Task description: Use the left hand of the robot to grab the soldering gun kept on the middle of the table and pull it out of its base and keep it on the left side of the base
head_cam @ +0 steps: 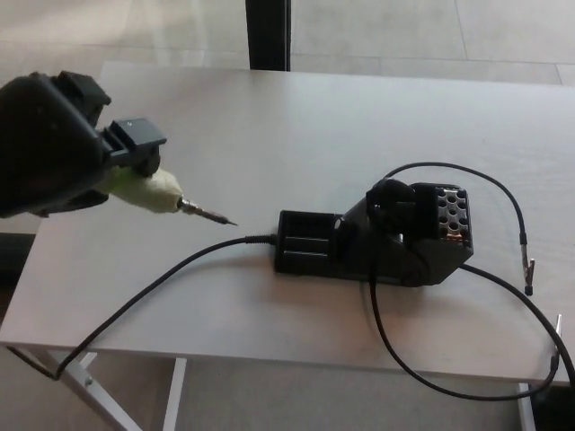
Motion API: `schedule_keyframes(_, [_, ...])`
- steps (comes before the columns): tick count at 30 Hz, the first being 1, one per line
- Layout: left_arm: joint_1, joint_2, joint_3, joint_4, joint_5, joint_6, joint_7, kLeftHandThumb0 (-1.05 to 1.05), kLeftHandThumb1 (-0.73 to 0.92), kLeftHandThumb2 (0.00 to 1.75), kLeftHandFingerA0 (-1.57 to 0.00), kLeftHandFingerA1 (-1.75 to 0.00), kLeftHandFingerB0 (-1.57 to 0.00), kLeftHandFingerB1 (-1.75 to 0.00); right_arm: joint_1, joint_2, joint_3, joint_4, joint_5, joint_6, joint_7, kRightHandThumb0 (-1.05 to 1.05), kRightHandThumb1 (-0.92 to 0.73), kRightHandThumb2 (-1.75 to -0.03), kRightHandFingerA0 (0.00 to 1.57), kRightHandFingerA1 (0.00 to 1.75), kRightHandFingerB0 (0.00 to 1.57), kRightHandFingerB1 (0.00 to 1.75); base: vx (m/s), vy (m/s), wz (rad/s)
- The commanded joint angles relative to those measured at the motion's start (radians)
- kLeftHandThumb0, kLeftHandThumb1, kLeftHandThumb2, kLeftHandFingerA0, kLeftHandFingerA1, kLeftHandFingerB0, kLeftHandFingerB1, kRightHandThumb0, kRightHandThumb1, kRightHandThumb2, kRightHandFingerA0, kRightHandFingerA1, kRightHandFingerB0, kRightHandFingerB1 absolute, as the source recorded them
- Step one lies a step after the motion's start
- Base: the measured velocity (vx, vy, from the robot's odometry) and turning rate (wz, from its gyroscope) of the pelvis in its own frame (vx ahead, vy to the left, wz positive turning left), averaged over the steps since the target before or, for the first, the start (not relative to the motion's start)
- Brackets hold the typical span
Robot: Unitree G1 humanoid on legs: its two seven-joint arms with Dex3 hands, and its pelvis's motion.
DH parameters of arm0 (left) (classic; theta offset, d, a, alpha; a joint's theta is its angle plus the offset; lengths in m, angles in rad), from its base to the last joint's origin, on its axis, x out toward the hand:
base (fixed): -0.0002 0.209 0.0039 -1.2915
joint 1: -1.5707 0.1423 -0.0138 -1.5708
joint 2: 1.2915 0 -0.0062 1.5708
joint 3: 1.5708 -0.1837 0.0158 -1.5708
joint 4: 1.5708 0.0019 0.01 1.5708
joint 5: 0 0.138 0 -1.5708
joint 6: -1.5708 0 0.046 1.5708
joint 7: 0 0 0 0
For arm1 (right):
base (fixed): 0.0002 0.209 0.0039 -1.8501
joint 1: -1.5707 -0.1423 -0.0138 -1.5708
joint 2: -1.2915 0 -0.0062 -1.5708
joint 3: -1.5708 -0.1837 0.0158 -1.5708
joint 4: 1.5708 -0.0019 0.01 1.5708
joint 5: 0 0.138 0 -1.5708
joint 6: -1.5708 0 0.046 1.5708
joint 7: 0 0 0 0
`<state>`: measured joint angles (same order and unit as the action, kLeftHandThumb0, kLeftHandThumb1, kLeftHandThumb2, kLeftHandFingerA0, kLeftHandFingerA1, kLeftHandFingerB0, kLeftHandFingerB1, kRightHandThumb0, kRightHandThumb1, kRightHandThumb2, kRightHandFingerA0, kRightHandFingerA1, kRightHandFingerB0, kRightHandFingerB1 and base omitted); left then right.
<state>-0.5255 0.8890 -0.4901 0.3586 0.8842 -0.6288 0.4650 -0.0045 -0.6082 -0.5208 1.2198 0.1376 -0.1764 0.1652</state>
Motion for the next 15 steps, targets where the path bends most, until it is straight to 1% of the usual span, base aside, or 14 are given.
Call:
schedule_keyframes(1, [0.041,-0.002,0.058,-0.021,0.000,-0.024,0.000,-0.05,0.44,0.98,-0.89,-1.52,-0.82,-1.31,0.001,-0.025,-0.003,0.007,0.020,-0.031,-0.013,-0.95,-0.45,-1.23,1.39,1.10,0.64,1.51,0.00,0.000,0.00])
schedule_keyframes(10, [0.055,-0.018,0.093,-0.025,0.014,-0.037,-0.018,-0.05,0.44,0.98,-0.89,-1.52,-0.82,-1.31,0.000,-0.026,0.001,0.009,0.025,-0.033,-0.013,-0.95,-0.45,-1.23,1.39,1.10,0.64,1.51,0.00,0.000,0.00])
schedule_keyframes(11, [0.075,-0.024,0.097,-0.023,0.003,-0.043,-0.008,-0.04,0.45,1.00,-0.88,-1.56,-0.81,-1.33,-0.001,-0.027,0.001,0.011,0.025,-0.030,-0.012,-0.93,-0.45,-1.23,1.39,1.11,0.61,1.50,0.00,0.000,0.00])
schedule_keyframes(12, [0.318,-0.232,0.033,-0.051,-0.048,0.108,-0.009,-0.15,0.53,1.00,-1.12,-1.37,-0.94,-1.25,-0.019,-0.019,0.016,0.001,0.015,-0.030,-0.009,-0.93,-0.47,-1.29,1.32,1.15,0.66,1.24,0.00,0.000,0.00])
schedule_keyframes(13, [0.328,-0.258,0.030,-0.043,-0.044,0.115,0.003,-0.10,0.63,0.85,-0.78,-1.75,-0.64,-1.62,-0.020,-0.019,0.015,-0.001,0.017,-0.028,-0.009,-0.96,-0.42,-1.27,1.36,1.14,0.73,1.33,0.00,0.000,-0.07])
schedule_keyframes(14, [0.340,-0.278,0.036,-0.045,-0.053,0.126,-0.006,-0.06,0.60,0.94,-0.76,-1.75,-0.64,-1.64,-0.021,-0.021,0.016,-0.002,0.017,-0.024,-0.012,-0.95,-0.42,-1.27,1.36,1.14,0.71,1.31,0.00,0.000,0.00])
schedule_keyframes(15, [0.362,-0.310,0.047,-0.052,-0.083,0.144,-0.027,-0.05,0.59,0.98,-0.78,-1.75,-0.64,-1.66,-0.021,-0.024,0.017,-0.006,0.017,-0.020,-0.014,-0.97,-0.42,-1.27,1.35,1.15,0.71,1.33,0.00,0.000,0.00])
